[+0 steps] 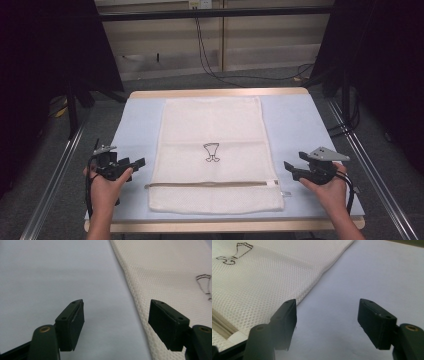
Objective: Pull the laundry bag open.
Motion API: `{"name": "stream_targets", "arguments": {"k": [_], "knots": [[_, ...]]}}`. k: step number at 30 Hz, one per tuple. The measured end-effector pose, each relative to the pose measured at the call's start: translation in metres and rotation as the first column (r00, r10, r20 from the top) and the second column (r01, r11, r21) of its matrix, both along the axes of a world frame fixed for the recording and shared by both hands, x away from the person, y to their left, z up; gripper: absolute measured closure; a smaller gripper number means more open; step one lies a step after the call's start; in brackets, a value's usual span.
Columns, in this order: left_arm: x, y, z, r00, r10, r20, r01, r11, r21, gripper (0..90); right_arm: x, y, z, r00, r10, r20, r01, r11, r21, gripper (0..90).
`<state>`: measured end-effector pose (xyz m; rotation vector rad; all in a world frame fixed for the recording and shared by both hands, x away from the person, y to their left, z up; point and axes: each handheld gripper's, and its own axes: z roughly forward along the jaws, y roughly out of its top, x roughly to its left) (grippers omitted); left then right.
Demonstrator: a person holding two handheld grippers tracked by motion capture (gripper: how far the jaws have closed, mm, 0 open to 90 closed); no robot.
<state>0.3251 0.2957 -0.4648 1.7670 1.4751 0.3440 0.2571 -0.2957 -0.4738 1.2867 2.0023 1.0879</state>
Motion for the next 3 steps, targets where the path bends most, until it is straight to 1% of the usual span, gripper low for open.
{"name": "stream_targets", "arguments": {"k": [1, 2, 3], "knots": [[0.0014, 0.0002, -0.0015, 1.0, -0.001, 0.003, 0.001, 0.9998, 0.02, 27.6, 0.0014, -0.001, -0.0006, 0.9998, -0.014, -0.016, 0.014, 1.0, -0.004, 26.9], [0.0023, -0.0003, -0.0028, 0.9999, 0.008, 0.01, -0.008, 0.9997, 0.022, 26.0, 0.0034, -0.0029, -0.0015, 0.9994, -0.018, -0.031, 0.017, 1.0, -0.007, 25.1], [0.0032, 0.0011, -0.004, 0.9999, 0.002, 0.01, -0.003, 0.9985, 0.056, 25.2, 0.0047, -0.0038, -0.0026, 0.9991, -0.018, -0.039, 0.017, 1.0, -0.013, 23.3]]}}
